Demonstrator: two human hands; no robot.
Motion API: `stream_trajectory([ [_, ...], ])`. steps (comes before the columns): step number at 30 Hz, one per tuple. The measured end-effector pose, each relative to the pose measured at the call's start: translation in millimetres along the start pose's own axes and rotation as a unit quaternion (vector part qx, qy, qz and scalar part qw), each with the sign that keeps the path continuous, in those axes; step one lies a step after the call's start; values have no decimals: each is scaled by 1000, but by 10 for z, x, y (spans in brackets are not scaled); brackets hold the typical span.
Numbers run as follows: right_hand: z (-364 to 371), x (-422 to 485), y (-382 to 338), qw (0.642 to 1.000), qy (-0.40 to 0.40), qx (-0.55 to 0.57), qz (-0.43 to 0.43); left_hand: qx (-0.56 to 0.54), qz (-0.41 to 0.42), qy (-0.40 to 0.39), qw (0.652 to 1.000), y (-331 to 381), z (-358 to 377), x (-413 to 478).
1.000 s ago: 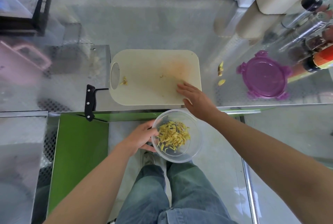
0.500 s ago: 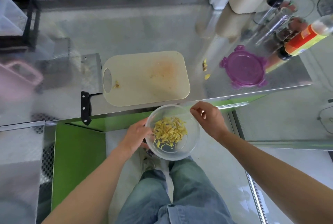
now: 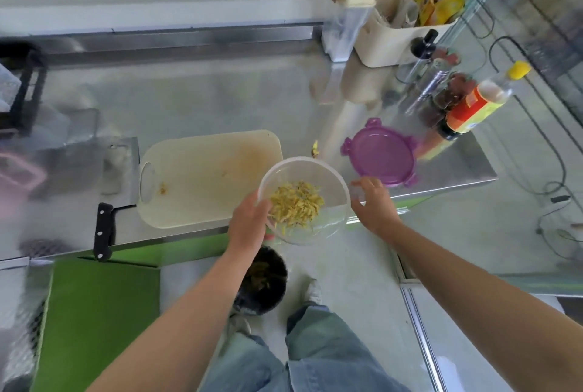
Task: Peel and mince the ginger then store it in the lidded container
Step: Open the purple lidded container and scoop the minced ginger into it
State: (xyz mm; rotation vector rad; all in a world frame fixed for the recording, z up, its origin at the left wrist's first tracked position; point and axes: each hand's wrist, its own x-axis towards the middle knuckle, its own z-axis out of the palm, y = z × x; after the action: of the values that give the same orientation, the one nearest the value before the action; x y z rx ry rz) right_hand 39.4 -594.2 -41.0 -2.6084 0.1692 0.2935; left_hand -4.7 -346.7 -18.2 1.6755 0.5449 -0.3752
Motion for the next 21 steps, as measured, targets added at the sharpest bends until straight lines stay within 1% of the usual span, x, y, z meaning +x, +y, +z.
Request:
stream_trajectory([
  [3,-78,238,97,998,-13,-53,7,-22,-1,23,999,82,179,71],
  [5,-99,363,153,994,-38,-102,17,-33,-12,42,998,108,276,120],
  [8,-106,458,220,982,-70,-178,-3,-44,-18,66,997,126,406,173],
  [10,-105,487,267,980,-64,-187,-24,-46,-16,73,996,141,467,194],
  [14,-181,496,334,982,-75,-164,-49,-54,-16,85,995,133,502,241],
  [15,-221,508,337,985,-59,-150,-62,-54,-13,87,995,128,502,252],
  [16,-274,517,321,990,-26,-116,-79,-52,-9,89,995,129,497,263],
  [18,-424,553,260,993,60,-9,-100,-53,-5,92,994,140,490,283],
  [20,-671,624,142,982,124,111,-84,-60,-3,91,994,174,498,298],
  [21,-828,663,63,971,143,181,-60,-62,-1,90,994,193,506,308],
])
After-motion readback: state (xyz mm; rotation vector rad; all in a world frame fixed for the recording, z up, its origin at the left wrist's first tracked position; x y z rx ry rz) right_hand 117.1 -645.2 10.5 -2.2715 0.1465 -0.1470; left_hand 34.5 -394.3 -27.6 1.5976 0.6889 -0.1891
